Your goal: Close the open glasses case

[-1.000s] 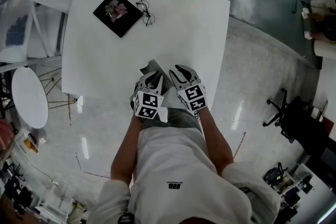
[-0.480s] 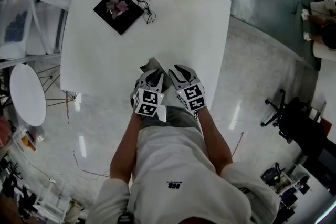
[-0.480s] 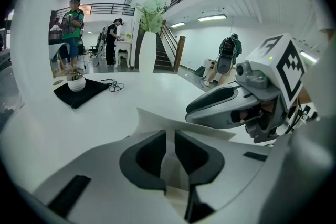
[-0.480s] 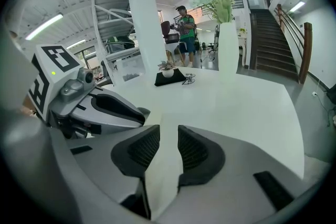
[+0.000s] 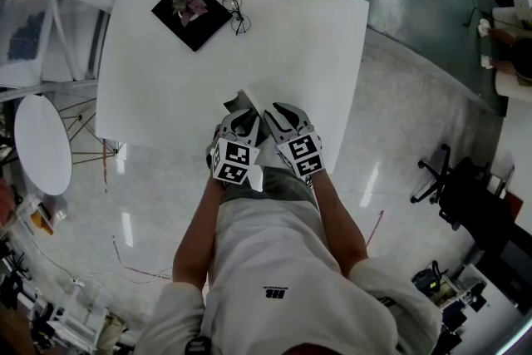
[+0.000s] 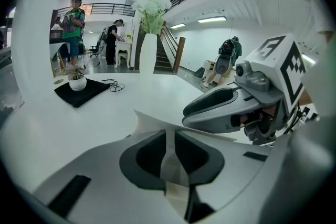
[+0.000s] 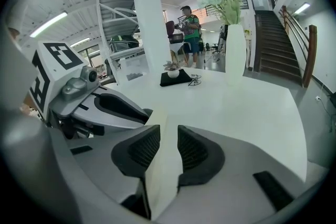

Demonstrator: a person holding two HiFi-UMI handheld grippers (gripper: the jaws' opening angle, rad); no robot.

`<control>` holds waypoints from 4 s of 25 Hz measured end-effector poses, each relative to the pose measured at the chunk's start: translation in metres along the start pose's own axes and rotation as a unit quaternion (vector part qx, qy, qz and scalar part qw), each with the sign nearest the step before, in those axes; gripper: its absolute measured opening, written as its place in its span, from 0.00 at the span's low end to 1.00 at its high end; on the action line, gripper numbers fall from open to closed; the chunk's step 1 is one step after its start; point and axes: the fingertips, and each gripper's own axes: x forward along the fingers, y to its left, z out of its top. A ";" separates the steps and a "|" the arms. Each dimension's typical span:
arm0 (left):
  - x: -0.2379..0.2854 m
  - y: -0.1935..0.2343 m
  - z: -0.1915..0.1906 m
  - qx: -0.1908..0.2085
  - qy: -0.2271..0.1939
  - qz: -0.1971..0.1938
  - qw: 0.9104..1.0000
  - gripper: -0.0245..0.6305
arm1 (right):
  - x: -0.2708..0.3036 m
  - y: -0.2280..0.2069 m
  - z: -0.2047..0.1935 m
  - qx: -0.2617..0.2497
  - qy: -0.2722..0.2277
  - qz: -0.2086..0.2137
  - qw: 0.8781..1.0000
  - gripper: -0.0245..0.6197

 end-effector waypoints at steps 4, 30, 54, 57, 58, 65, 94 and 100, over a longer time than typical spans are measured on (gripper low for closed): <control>-0.003 0.000 -0.001 -0.002 -0.002 0.000 1.000 0.14 | 0.000 0.004 0.002 -0.002 0.001 0.003 1.000 0.20; -0.026 0.008 -0.018 -0.017 -0.006 0.019 1.000 0.14 | 0.003 0.032 0.002 -0.028 0.001 0.031 0.999 0.19; -0.039 0.018 -0.041 -0.031 0.003 0.034 0.999 0.14 | 0.010 0.053 -0.001 -0.046 0.012 0.049 0.998 0.20; -0.040 0.019 -0.045 -0.033 0.006 0.035 0.999 0.14 | 0.010 0.056 0.001 -0.046 0.014 0.052 0.998 0.20; -0.040 0.020 -0.046 -0.034 0.008 0.035 0.999 0.14 | 0.010 0.058 0.002 -0.043 0.014 0.053 0.998 0.20; -0.039 0.023 -0.053 -0.036 0.014 0.036 0.999 0.14 | 0.014 0.062 -0.001 -0.046 0.016 0.057 0.997 0.21; -0.038 0.032 -0.073 -0.034 0.047 0.019 0.998 0.14 | 0.028 0.079 -0.008 -0.101 0.026 0.034 0.994 0.26; -0.046 0.041 -0.067 -0.028 0.040 0.013 0.999 0.14 | 0.026 0.073 -0.008 -0.056 0.024 0.024 0.998 0.34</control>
